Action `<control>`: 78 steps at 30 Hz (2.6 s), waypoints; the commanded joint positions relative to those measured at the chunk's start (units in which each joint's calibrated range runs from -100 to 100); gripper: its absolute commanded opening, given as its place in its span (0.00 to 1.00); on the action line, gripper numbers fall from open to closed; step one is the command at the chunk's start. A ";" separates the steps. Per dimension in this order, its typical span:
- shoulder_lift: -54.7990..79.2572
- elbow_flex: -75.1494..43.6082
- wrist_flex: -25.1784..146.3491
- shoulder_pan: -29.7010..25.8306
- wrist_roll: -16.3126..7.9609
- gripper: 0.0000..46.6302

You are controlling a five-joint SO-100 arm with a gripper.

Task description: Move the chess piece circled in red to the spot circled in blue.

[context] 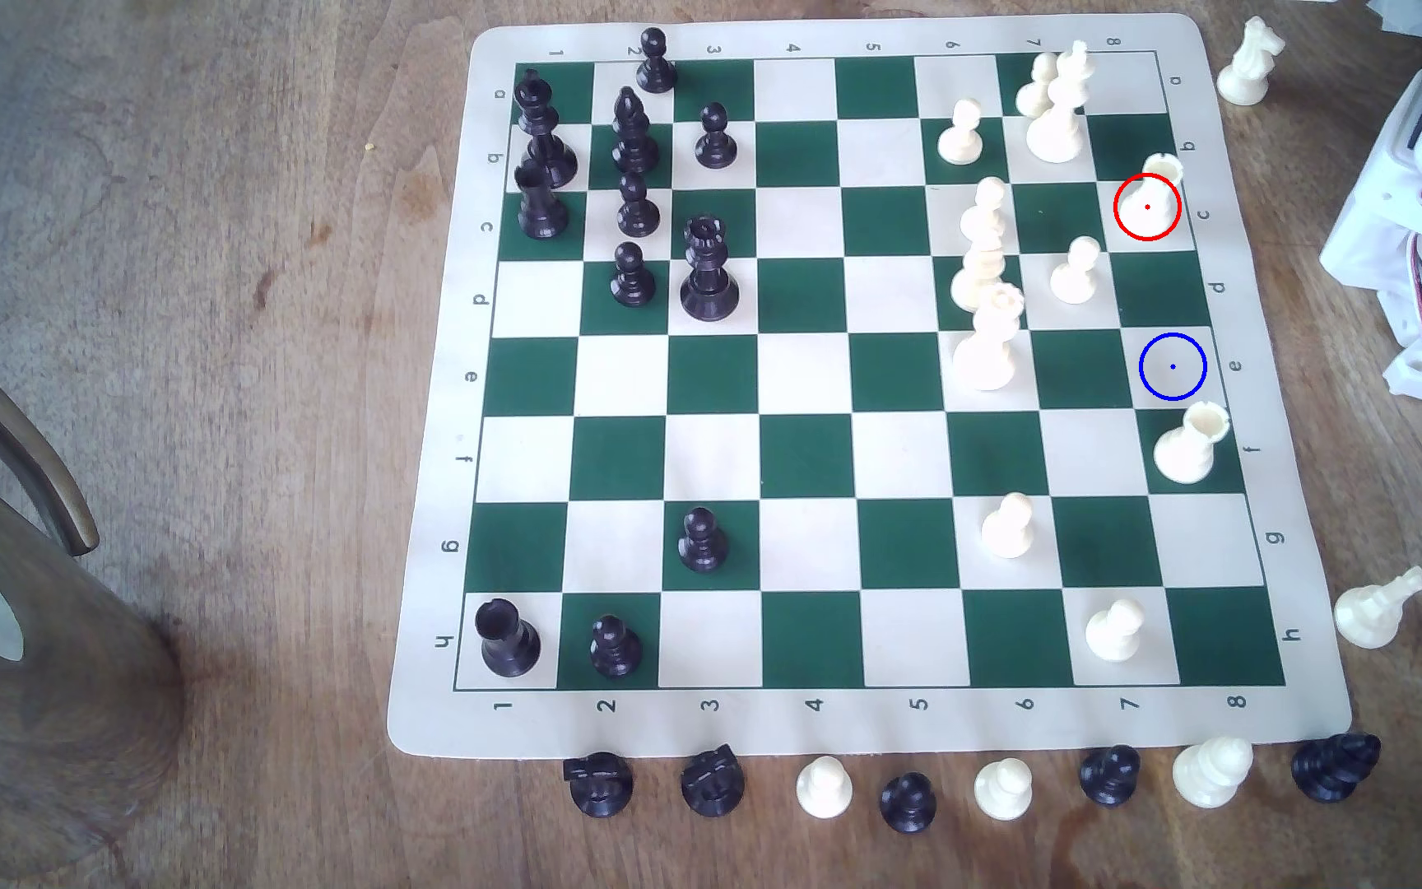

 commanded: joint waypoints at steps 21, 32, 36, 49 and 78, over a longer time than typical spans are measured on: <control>19.47 10.91 -2.95 -6.54 -3.86 0.22; 19.30 12.00 -4.67 -5.60 -2.78 0.26; 18.79 11.82 -3.28 -5.13 -2.15 0.26; 18.37 13.18 -5.08 -3.96 -1.32 0.25; 18.62 19.44 -13.60 -1.69 -0.05 0.16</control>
